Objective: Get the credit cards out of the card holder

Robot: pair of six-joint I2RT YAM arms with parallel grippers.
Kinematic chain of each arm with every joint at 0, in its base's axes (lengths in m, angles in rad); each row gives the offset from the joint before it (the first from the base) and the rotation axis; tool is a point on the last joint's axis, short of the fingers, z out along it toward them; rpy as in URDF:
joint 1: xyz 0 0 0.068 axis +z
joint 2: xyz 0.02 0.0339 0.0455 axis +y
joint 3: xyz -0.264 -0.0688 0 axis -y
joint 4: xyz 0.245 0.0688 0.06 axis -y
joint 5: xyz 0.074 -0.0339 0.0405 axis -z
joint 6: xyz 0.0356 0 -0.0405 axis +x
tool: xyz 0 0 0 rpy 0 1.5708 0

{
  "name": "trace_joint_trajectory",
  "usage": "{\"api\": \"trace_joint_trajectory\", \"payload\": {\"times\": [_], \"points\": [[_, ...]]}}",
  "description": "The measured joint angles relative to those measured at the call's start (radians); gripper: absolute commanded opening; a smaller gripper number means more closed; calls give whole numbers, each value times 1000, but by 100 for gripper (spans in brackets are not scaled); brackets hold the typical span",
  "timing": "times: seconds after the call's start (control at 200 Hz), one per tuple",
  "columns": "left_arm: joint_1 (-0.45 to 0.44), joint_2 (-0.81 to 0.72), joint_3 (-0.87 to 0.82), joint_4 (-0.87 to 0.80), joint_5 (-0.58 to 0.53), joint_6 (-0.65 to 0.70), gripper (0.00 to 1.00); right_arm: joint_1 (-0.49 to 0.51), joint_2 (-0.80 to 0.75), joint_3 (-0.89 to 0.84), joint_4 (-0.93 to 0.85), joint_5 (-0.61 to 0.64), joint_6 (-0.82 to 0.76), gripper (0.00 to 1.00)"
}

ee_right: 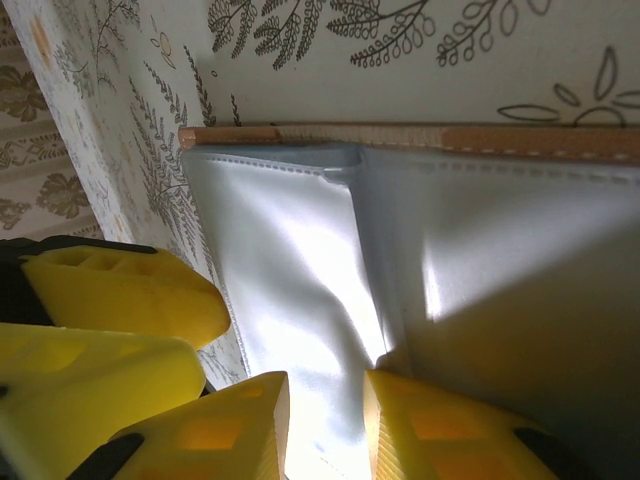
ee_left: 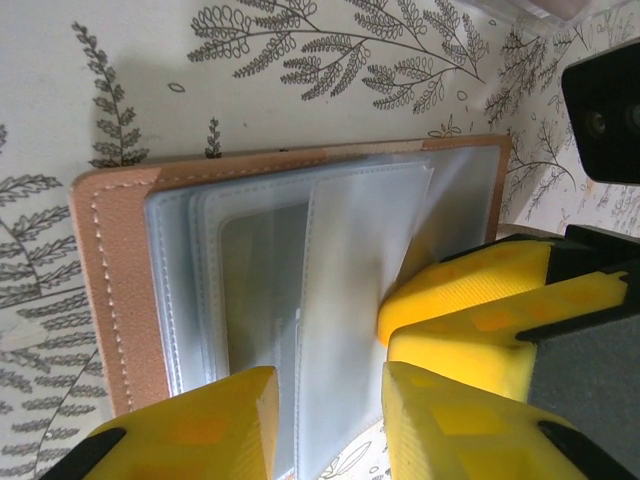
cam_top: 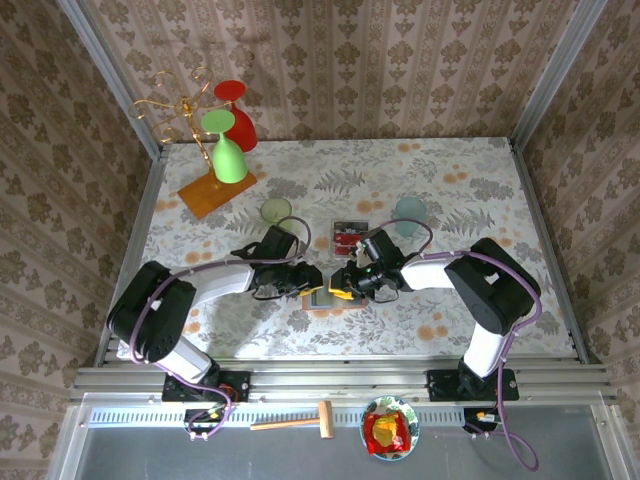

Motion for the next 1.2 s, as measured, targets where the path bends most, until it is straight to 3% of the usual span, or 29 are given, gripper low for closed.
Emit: {"api": "trace_joint_trajectory", "payload": {"times": [0.545,0.99,1.2], "points": [[-6,18,-2,76,18,-33,23,0,0,0,0,0,1,29],[-32,18,-2,97,38,-41,27,-6,-163,23,-151,40,-24,32],[-48,18,24,90,40,-45,37,-24,-265,35,-272,99,-65,32]]}}
